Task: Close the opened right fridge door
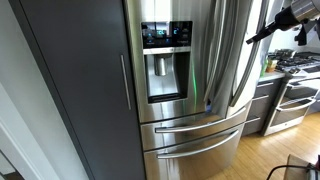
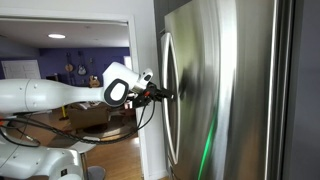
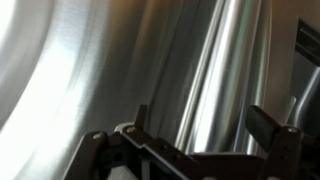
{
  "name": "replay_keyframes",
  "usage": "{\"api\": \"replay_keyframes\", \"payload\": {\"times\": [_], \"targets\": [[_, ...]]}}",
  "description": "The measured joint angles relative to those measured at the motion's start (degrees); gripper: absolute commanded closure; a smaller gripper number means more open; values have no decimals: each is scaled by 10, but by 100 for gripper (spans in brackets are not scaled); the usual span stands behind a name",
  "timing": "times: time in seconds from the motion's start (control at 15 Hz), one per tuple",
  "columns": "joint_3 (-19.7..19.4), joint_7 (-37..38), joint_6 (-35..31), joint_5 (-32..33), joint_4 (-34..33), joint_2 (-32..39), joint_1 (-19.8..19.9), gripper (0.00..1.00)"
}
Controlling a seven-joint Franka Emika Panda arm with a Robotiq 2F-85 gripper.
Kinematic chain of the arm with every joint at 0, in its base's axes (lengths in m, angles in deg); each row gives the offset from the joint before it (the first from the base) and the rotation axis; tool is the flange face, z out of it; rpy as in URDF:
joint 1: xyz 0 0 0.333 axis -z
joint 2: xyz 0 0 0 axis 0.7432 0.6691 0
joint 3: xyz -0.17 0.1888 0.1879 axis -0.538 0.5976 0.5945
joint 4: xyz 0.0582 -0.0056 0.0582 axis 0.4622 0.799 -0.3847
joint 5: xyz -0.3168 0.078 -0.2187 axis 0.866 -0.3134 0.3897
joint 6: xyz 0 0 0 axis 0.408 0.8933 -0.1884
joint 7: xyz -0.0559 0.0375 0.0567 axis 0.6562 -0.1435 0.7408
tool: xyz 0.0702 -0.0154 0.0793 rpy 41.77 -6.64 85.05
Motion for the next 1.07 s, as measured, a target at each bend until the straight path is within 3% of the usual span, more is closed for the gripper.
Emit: {"api": "replay_keyframes", "payload": {"times": [1.07], "targets": [[56, 87, -114, -1, -96, 169, 56, 0]]}}
